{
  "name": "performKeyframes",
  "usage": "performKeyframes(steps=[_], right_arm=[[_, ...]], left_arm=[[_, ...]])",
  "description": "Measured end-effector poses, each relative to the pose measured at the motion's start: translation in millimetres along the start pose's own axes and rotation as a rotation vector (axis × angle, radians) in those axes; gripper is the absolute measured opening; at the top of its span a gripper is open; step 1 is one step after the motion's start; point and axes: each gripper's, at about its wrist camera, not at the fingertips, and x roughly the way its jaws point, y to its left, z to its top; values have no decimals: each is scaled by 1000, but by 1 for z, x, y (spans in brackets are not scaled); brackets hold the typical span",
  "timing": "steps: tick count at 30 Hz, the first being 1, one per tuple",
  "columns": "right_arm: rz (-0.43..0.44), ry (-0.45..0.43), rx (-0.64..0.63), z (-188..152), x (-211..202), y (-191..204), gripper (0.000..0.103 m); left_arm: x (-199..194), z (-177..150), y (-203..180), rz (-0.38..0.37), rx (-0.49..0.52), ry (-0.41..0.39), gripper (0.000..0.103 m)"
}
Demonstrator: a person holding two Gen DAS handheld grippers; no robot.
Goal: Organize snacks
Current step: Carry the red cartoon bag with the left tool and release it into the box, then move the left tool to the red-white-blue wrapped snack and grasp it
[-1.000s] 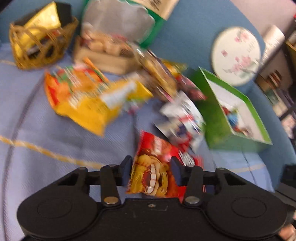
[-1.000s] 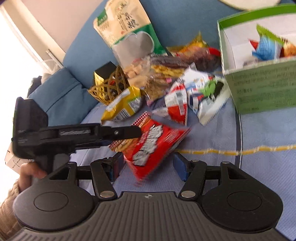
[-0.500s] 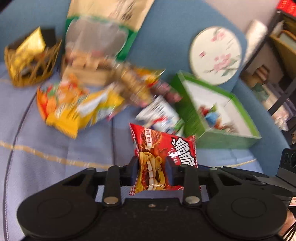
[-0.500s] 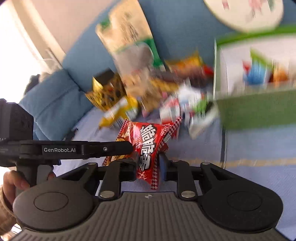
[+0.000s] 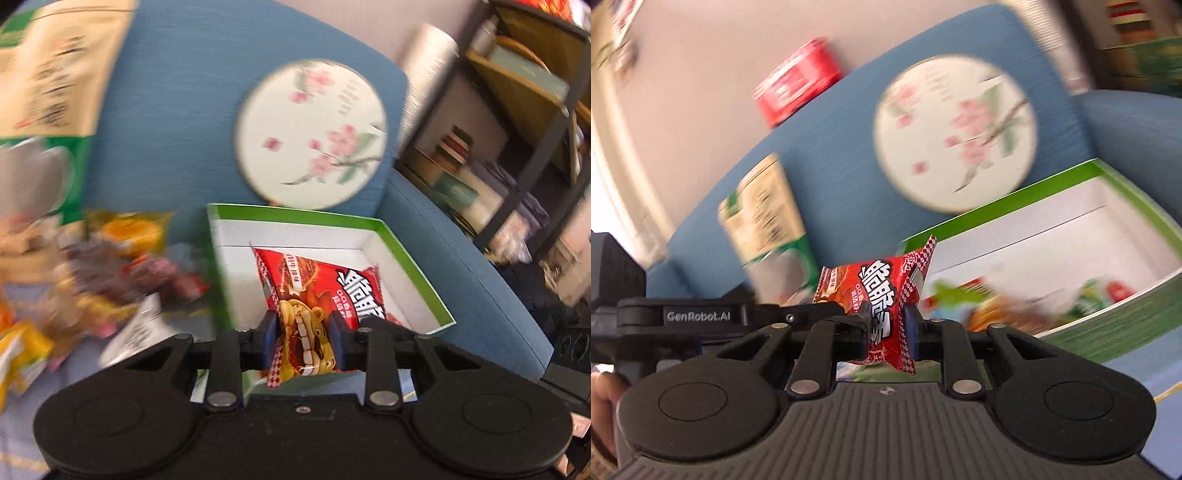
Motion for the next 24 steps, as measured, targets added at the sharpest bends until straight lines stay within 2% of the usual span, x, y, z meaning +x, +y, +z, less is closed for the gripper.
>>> performKeyframes(steps=[6, 11, 12, 13, 14, 15, 17, 21, 24], right_arm=[[-120, -58, 116, 11, -2, -36, 34], [-178, -75, 175, 11, 2, -52, 34], [-191, -81, 178, 10, 4, -53, 34], [-211, -90, 177, 9, 6, -53, 39], [-242, -105, 175, 7, 7, -54, 47], [-276, -124, 178, 6, 7, -55, 52], [-286, -143, 188, 7, 2, -56, 73], [-253, -208, 132, 10, -18, -41, 84], [-221, -175, 60, 2, -25, -22, 92]], left_arm=[[44, 10, -31, -25, 74, 25, 34], [72, 13, -40, -13, 90, 39, 35], [76, 13, -40, -10, 98, 40, 39], [80, 13, -41, 5, 106, 40, 48], [81, 13, -41, 22, 113, 38, 81], [80, 13, -40, 39, 116, 31, 103], [67, 10, -36, 82, 124, -17, 103], [28, 7, -16, 102, 113, -51, 103], [-5, -4, 5, 136, 110, -83, 103]])
